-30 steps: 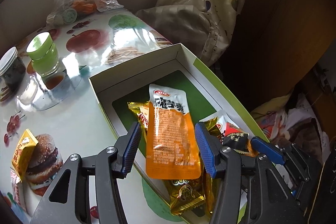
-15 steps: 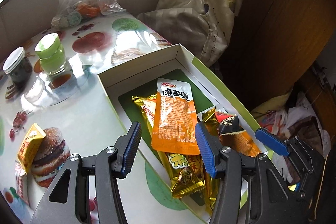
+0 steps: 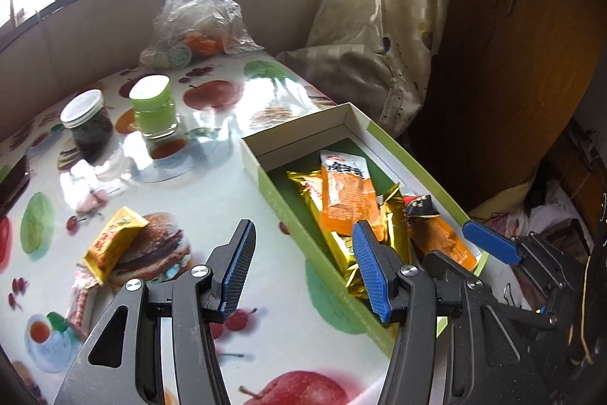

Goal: Organize snacks
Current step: 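Open both grippers to drop the orange packet and candy into the box, then grasp a red-white biscuit bar with the left gripper while the right grasps a yellow peanut-crisp packet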

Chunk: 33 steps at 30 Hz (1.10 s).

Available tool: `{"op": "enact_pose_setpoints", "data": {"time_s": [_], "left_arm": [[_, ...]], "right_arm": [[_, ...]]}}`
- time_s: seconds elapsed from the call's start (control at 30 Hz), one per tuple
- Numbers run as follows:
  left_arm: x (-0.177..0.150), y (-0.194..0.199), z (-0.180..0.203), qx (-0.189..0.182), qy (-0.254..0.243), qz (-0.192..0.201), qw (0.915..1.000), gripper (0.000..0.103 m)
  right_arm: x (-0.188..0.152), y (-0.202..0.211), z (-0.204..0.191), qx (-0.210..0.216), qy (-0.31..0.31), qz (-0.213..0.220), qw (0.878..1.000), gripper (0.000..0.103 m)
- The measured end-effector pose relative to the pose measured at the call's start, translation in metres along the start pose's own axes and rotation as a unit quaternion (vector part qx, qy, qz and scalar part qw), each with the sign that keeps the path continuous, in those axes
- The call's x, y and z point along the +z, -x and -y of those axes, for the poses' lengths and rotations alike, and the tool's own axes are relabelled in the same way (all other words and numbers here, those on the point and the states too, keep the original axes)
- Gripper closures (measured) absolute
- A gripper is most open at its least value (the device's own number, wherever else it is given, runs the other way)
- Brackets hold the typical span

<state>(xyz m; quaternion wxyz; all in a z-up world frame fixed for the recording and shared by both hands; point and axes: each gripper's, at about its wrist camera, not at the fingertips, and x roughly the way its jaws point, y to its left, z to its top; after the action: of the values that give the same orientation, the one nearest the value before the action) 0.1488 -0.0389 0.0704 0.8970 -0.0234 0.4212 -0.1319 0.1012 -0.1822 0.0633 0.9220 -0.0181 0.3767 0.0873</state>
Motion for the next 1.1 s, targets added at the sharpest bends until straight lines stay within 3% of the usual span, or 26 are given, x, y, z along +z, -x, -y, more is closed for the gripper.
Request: {"op": "enact_pose_setpoints", "data": {"time_s": [0.57,1.1], "left_arm": [[-0.028,0.035,-0.066,0.064,0.05,0.018,0.9965,0.049],[-0.067,0.042,-0.155,0.122,0.115,-0.002,0.9859,0.049]], "right_arm": [[0.02,-0.008,-0.051,0.036,0.005,-0.001,0.999,0.053],[0.029,-0.034,-0.107,0.065,0.049,-0.021,0.996,0.053]]}}
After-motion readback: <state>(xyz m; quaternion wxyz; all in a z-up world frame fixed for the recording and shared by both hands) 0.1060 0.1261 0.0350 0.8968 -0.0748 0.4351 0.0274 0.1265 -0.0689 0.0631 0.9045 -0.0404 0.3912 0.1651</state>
